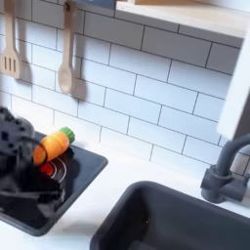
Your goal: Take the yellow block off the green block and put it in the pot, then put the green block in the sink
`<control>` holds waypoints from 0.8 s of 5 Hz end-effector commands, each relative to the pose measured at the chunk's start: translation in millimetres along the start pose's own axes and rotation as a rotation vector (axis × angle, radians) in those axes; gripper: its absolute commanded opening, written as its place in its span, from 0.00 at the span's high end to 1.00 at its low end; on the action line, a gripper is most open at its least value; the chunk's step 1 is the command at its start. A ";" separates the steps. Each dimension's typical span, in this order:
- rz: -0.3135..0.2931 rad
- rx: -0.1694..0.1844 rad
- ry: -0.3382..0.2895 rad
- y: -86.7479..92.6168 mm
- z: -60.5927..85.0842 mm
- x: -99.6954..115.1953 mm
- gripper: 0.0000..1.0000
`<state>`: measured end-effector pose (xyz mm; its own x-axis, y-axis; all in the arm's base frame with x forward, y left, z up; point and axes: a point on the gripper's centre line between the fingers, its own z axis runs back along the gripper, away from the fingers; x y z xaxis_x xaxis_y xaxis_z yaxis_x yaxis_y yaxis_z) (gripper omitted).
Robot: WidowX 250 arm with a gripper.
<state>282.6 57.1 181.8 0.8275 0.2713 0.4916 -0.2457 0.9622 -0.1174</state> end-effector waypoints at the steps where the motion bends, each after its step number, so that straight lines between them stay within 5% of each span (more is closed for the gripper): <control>1: 0.020 -0.022 -0.047 -5.9 23.6 22.2 0.00; 4: 0.039 -0.036 -0.061 -7.1 39.5 51.6 0.00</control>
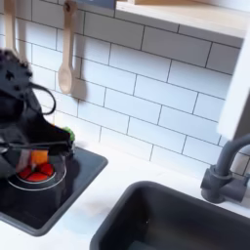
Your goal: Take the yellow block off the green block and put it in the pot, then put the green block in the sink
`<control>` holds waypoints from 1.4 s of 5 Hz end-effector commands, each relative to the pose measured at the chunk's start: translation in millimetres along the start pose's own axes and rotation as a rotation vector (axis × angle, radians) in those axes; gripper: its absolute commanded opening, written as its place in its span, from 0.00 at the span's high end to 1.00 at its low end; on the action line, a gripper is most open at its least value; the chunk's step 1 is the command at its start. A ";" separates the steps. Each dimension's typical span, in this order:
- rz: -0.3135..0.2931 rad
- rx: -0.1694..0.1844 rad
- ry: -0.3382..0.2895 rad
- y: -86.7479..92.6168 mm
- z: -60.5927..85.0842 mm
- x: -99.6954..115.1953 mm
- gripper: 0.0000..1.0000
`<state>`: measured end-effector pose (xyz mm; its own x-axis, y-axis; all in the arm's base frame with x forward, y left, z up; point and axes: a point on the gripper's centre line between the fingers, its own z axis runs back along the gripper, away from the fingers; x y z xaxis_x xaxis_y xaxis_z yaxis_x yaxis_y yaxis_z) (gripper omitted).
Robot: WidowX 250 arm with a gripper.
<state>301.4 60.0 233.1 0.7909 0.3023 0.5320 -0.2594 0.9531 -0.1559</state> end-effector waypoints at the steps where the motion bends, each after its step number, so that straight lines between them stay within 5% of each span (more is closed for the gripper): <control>1: 0.029 0.003 -0.017 7.7 6.8 18.2 0.00; 2: -0.001 0.070 -0.004 8.7 9.1 16.5 0.00; 7: 0.012 0.060 -0.002 9.6 8.6 15.7 0.00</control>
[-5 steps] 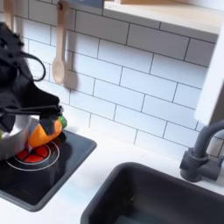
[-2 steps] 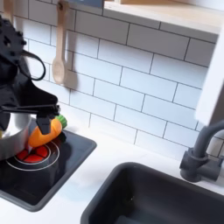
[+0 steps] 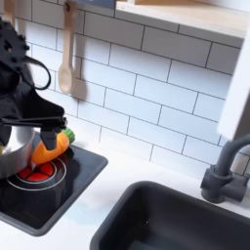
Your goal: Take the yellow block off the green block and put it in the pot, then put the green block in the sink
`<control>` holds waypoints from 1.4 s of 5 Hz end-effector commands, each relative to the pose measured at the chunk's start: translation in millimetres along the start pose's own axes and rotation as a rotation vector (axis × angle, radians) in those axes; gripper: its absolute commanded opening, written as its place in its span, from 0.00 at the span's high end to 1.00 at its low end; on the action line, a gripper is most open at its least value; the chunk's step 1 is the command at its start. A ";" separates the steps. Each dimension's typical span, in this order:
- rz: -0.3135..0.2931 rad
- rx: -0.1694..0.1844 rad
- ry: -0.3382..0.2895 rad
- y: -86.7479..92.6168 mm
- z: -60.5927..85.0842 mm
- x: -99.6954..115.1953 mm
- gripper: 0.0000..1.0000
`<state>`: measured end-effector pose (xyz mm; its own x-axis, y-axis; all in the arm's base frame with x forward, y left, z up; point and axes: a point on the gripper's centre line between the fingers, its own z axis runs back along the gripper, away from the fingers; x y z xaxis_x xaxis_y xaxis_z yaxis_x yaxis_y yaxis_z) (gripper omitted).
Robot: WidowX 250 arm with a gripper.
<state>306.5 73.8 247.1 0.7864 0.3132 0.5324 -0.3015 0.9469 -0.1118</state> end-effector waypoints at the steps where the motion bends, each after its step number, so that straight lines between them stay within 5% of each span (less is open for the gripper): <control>1: 0.000 0.000 0.002 0.1 -0.3 -0.4 0.00; 2: 0.027 -0.059 -0.019 -0.3 2.7 9.6 0.00; 3: 0.039 -0.057 -0.070 -0.5 10.1 26.3 0.00; 7: 0.101 -0.152 -0.298 3.2 38.7 77.9 0.00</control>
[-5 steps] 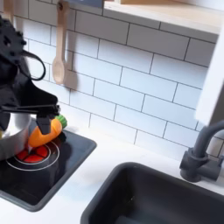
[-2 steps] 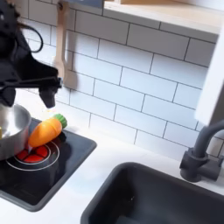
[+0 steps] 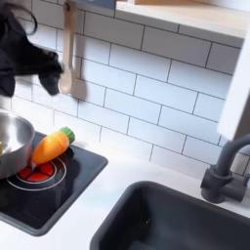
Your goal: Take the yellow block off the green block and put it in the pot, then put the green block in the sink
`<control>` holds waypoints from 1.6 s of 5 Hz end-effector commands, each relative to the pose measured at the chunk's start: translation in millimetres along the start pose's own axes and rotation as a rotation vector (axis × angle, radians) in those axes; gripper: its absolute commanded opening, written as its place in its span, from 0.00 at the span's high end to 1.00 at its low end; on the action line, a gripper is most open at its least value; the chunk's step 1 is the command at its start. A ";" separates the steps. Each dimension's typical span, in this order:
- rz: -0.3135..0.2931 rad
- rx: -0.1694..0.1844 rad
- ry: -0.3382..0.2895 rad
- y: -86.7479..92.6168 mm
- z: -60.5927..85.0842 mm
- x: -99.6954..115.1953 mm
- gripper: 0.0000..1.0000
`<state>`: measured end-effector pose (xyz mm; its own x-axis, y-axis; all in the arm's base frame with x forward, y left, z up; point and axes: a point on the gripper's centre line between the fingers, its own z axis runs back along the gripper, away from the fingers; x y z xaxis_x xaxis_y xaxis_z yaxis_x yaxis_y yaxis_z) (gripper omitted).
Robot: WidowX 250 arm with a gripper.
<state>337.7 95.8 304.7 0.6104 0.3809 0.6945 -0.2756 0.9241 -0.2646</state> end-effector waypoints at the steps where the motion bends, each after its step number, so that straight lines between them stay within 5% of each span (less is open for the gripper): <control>1: 0.024 -0.045 -0.106 -11.1 8.3 32.9 0.00; 4: 0.036 -0.064 -0.185 -14.9 17.3 63.7 0.00; 5: 0.053 -0.073 -0.188 -14.3 21.1 64.6 1.00; 8: 0.102 -0.033 -0.239 2.6 31.6 83.8 1.00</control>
<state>366.8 127.7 382.4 0.3873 0.4574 0.8005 -0.2942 0.8842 -0.3629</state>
